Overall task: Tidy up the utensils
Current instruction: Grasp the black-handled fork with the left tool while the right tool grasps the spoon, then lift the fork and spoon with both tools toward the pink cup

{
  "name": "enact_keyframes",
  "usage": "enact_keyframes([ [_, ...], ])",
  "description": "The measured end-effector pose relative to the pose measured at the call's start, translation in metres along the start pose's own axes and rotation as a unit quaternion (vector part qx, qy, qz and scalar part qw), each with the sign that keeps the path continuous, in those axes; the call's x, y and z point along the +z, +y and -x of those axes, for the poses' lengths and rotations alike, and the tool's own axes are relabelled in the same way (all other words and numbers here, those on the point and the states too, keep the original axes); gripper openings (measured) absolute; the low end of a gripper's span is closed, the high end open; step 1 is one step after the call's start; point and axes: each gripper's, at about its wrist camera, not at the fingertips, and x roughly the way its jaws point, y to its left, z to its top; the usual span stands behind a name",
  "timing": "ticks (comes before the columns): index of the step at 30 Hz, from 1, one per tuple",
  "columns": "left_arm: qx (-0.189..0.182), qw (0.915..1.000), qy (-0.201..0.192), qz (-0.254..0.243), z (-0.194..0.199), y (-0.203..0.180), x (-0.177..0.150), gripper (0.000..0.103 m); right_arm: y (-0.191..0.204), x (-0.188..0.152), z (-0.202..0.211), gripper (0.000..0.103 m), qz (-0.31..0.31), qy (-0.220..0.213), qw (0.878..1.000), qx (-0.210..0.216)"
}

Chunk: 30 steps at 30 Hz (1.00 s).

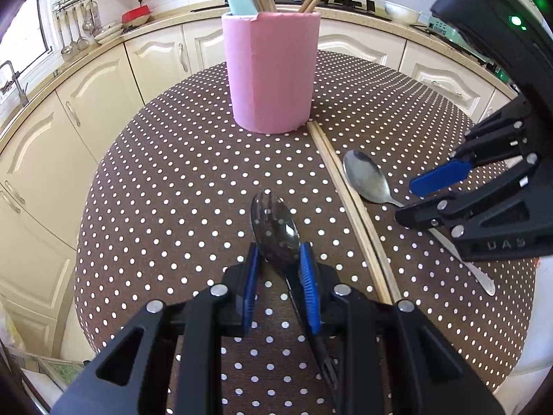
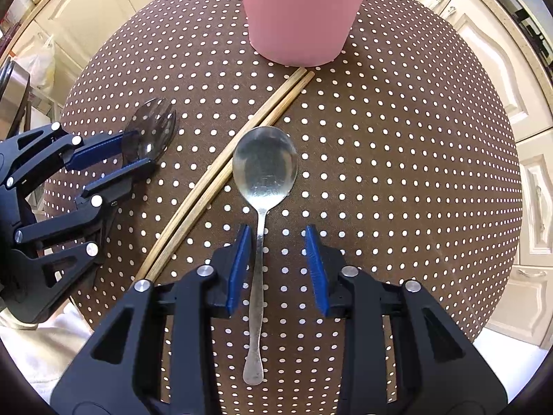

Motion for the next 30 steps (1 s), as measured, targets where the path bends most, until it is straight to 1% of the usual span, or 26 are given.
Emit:
enact_keyframes([
  [2,0.004,1.0,0.002,0.002,-0.001,-0.002,0.001,0.024,0.007,-0.002,0.002,0.022,0.007,-0.001,1.0,-0.005],
  [6,0.009,0.9999,0.004,0.01,-0.002,-0.003,0.003,0.023,0.017,-0.003,0.004,0.016,0.018,-0.002,1.0,-0.006],
  [7,0.01,0.9999,0.004,0.011,-0.002,-0.003,0.003,0.023,0.019,-0.004,0.005,0.01,0.019,-0.005,1.0,-0.002],
  [8,0.012,0.9998,0.004,0.013,-0.002,-0.004,0.003,0.022,0.021,-0.005,0.006,0.007,0.021,-0.008,1.0,0.0],
  [10,0.014,0.9997,0.004,0.018,-0.002,-0.005,0.004,0.021,0.026,-0.009,0.008,0.006,0.026,-0.018,1.0,-0.004],
  [12,0.009,0.9997,0.001,0.021,-0.001,-0.005,0.004,0.012,0.031,-0.011,0.009,0.005,0.021,-0.028,0.999,-0.001],
  [14,0.0,0.9997,-0.001,0.024,-0.001,-0.005,0.004,0.006,0.029,-0.015,0.01,0.004,0.01,-0.039,0.999,0.012],
  [18,0.002,0.9998,0.003,0.018,-0.003,-0.01,0.007,0.005,0.019,-0.025,0.013,0.004,-0.01,-0.06,0.997,0.041],
  [21,-0.014,0.9995,0.011,0.028,-0.005,-0.006,0.011,0.005,0.013,-0.033,0.016,0.004,-0.02,-0.076,0.995,0.056],
  [24,-0.04,0.9979,0.022,0.046,-0.008,0.004,0.016,0.005,0.005,-0.041,0.018,0.004,-0.034,-0.091,0.992,0.076],
  [30,-0.098,0.9898,0.042,0.095,-0.016,0.026,0.026,0.005,-0.011,-0.062,0.026,0.004,-0.056,-0.115,0.985,0.116],
])
